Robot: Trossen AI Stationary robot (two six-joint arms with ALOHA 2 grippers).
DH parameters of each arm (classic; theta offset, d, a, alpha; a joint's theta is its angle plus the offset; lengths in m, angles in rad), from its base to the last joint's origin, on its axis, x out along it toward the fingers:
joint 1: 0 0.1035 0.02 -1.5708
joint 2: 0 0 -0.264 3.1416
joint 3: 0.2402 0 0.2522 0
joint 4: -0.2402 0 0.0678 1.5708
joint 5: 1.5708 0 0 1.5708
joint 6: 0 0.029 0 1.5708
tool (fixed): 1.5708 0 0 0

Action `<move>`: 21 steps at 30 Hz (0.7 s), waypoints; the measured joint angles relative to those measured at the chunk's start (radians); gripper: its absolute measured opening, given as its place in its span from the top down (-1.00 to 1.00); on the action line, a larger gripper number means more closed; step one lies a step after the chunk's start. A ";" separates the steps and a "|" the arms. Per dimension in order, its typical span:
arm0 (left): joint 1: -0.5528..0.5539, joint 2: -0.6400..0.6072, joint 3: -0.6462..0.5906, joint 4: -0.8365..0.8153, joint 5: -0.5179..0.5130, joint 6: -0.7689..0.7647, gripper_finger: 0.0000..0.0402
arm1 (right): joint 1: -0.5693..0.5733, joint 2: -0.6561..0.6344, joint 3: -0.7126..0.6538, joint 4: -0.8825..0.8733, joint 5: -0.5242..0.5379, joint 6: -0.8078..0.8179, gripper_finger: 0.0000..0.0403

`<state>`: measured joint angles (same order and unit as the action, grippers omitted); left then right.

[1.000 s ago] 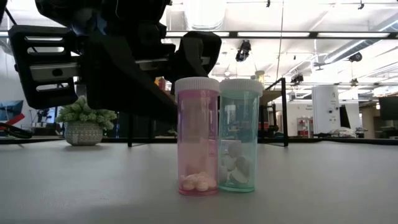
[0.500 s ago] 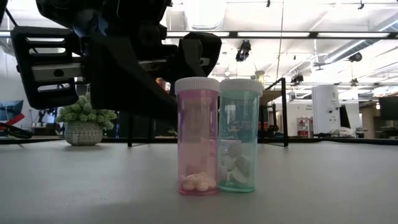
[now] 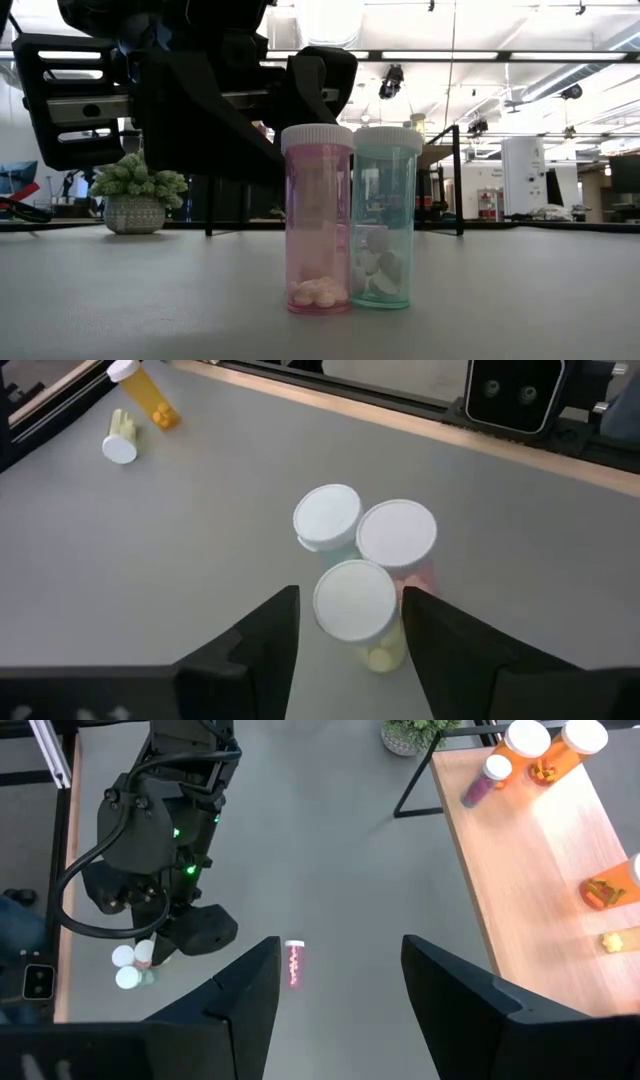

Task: Pick and place medicine bottles onto shelf by color
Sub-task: Put the small yellow pill bottle on the shelf

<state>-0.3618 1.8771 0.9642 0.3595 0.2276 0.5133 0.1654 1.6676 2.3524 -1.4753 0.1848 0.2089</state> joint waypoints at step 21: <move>0.000 0.000 -0.002 0.019 0.005 0.021 0.30 | 0.000 0.000 0.000 0.000 0.000 0.000 0.01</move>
<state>-0.3614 1.8767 0.9623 0.3788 0.2321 0.5346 0.1654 1.6676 2.3524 -1.4754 0.1850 0.2087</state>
